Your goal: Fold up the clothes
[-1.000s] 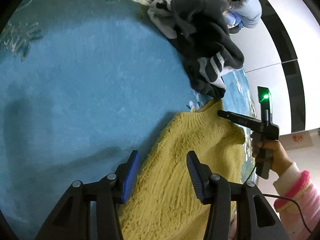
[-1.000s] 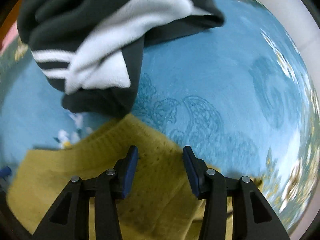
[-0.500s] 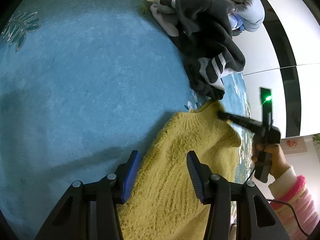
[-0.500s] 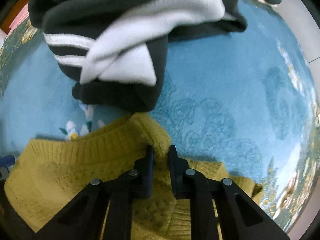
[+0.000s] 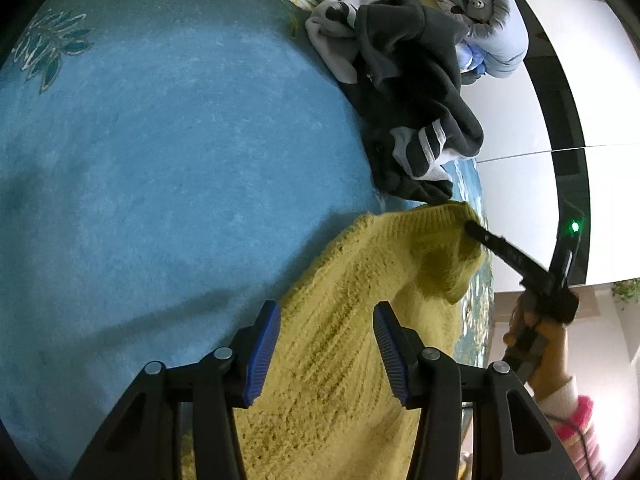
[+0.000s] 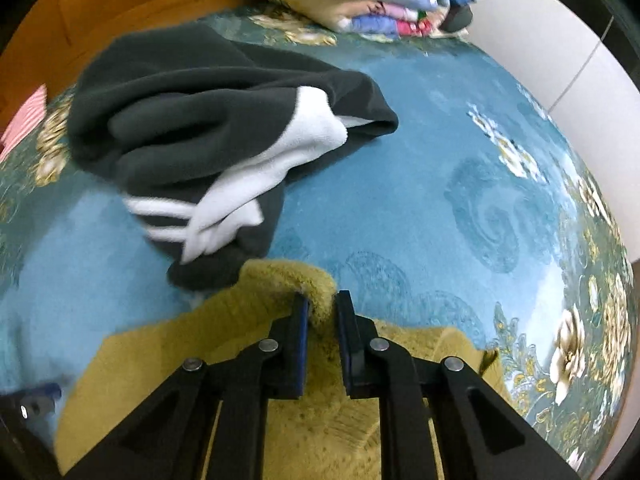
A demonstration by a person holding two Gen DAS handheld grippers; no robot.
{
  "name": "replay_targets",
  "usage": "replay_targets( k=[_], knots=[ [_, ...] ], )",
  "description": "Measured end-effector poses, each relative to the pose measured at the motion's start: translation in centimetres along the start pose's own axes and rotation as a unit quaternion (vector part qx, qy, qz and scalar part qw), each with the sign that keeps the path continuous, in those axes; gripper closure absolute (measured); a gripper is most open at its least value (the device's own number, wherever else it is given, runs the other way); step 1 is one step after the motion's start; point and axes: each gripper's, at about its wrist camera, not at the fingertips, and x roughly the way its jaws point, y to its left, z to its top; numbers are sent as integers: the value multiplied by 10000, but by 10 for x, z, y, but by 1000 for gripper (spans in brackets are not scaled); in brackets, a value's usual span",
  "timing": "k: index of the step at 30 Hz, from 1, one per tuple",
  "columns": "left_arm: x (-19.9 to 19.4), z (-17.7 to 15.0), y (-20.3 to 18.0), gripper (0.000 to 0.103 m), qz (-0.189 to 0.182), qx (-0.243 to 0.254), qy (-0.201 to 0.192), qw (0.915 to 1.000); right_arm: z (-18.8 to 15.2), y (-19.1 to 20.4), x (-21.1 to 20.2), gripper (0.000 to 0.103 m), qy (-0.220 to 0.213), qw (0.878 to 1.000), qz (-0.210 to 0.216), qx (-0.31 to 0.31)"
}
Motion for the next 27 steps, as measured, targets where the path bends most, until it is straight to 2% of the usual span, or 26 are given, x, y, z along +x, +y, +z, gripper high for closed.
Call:
replay_targets(
  k=[1, 5, 7, 10, 13, 17, 19, 20, 21, 23, 24, 25, 27],
  knots=[
    [-1, 0, -1, 51, 2, 21, 9, 10000, -5, -4, -4, 76, -52, 10000, 38, 69],
    [-6, 0, -2, 49, -24, 47, -5, 10000, -32, -35, -26, 69, -300, 9967, 219, 729],
    [-6, 1, 1, 48, -59, -60, 28, 10000, -46, -60, -32, 56, -380, 9918, 262, 1188],
    [-3, 0, 0, 48, -71, -52, 62, 9999, -74, -112, -27, 55, -242, 9828, -54, 1830],
    [2, -1, -4, 48, -22, 72, 107, 9999, -105, -163, -21, 54, 69, 9665, -452, 2525],
    [10, -2, -8, 48, 76, 149, 201, 9997, -160, -213, 3, 52, 758, 9303, -314, 3574],
    [10, -3, -8, 48, 86, 157, 201, 9996, -170, -222, 6, 51, 689, 9203, -219, 3845],
    [10, -3, -9, 48, 101, 164, 197, 9996, -173, -225, 7, 49, 628, 9166, -178, 3946],
    [10, -3, -9, 48, 113, 168, 195, 9996, -176, -228, 8, 42, 566, 9127, -137, 4045],
    [10, -3, -9, 48, 142, 182, 200, 9995, -181, -235, 10, 41, 442, 9044, -56, 4243],
    [11, -3, -10, 48, 163, 194, 206, 9995, -178, -235, 9, 41, 412, 9077, -94, 4175],
    [11, -4, -10, 48, 183, 207, 213, 9994, -170, -234, 8, 41, 406, 9160, -188, 3986],
    [12, -3, -10, 48, 193, 239, 217, 9993, -148, -223, 9, 41, 579, 9457, -360, 3179]
  ],
)
